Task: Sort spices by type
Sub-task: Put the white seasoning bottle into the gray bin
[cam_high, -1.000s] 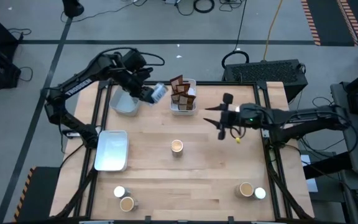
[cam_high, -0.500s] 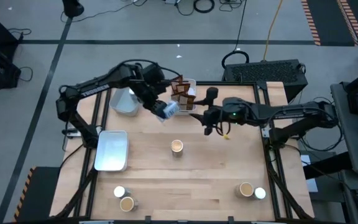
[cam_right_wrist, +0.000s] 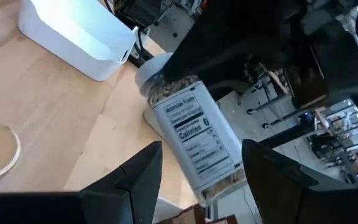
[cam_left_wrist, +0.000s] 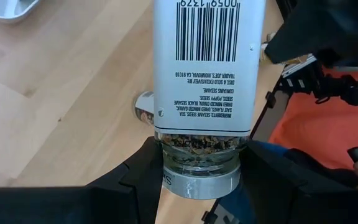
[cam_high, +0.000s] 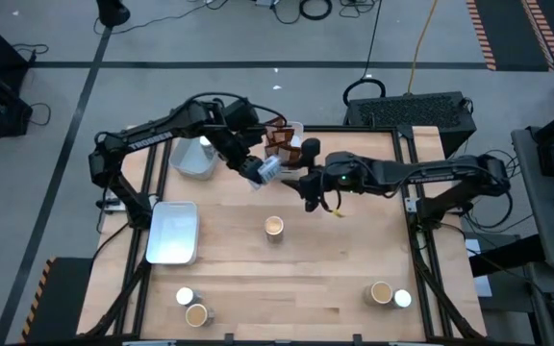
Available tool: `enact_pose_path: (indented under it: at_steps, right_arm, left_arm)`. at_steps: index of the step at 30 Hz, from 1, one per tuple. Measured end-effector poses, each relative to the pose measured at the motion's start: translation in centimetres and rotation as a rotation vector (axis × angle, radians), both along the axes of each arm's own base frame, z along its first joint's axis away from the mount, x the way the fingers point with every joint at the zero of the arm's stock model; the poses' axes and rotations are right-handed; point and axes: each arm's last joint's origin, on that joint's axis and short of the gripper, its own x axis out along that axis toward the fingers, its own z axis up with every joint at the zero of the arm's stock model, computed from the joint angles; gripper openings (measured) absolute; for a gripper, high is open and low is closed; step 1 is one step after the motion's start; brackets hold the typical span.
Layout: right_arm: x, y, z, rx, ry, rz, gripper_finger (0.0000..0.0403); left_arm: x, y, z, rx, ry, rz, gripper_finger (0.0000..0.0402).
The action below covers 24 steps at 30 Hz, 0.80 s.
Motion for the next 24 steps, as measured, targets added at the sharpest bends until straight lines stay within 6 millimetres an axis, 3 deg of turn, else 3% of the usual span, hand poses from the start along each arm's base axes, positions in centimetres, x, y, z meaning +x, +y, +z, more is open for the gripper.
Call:
enact_pose_path:
  at_steps: [6,15,24]
  right_arm:
    - [0.9,0.2,-1.3,-0.136,0.083,0.045,0.0204]
    - [1.1,1.2,-0.7,-0.332,0.066,0.029,0.0204]
    - [1.4,0.9,-1.5,-0.356,0.109,0.036,0.0204]
  left_arm:
    - [-0.1,0.0,0.0,-0.003,0.006,0.0,0.019]
    - [-0.1,0.0,-0.1,-0.007,0.017,0.002,0.019]
    - [0.1,-0.4,0.0,-0.014,0.017,0.005,0.019]
